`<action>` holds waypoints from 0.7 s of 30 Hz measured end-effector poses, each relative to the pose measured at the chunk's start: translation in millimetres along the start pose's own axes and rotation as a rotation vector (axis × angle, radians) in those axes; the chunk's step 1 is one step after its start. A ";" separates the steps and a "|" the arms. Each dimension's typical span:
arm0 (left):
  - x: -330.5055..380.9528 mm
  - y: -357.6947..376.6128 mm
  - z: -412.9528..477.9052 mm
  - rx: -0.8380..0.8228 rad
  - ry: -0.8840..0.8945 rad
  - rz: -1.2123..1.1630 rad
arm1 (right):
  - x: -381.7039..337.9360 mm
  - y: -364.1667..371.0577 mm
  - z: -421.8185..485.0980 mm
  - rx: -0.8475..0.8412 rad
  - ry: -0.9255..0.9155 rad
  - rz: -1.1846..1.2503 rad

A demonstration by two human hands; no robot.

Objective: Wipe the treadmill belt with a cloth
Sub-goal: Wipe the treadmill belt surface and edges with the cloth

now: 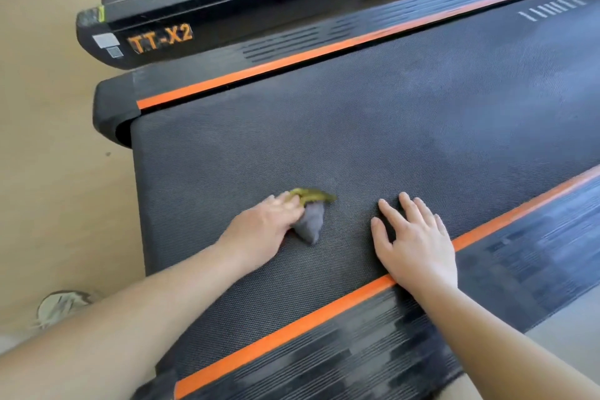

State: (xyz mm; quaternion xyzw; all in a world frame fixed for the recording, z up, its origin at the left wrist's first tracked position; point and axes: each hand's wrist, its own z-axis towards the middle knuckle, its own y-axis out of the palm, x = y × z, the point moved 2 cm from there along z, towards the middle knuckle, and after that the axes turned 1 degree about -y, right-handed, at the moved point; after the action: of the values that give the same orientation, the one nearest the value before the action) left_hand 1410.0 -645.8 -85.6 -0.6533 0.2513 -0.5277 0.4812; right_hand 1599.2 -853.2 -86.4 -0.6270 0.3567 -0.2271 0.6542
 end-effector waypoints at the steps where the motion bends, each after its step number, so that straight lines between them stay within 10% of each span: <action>1: 5.8 0.1 2.2 0.011 -0.096 -0.068 | -0.4 -0.6 0.9 -0.005 0.001 0.004; 16: 2.9 5.0 31.6 0.070 -0.258 -0.021 | -1.4 -1.1 0.0 -0.011 0.004 0.004; 21: 26.1 19.2 4.4 -0.044 -0.006 -0.112 | -1.4 -2.1 0.6 -0.024 0.005 0.001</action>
State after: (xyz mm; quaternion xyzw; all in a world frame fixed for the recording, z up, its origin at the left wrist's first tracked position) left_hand 1425.8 -674.0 -91.0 -0.6785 0.2246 -0.5460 0.4372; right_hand 1599.0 -852.0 -84.0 -0.6338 0.3615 -0.2240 0.6461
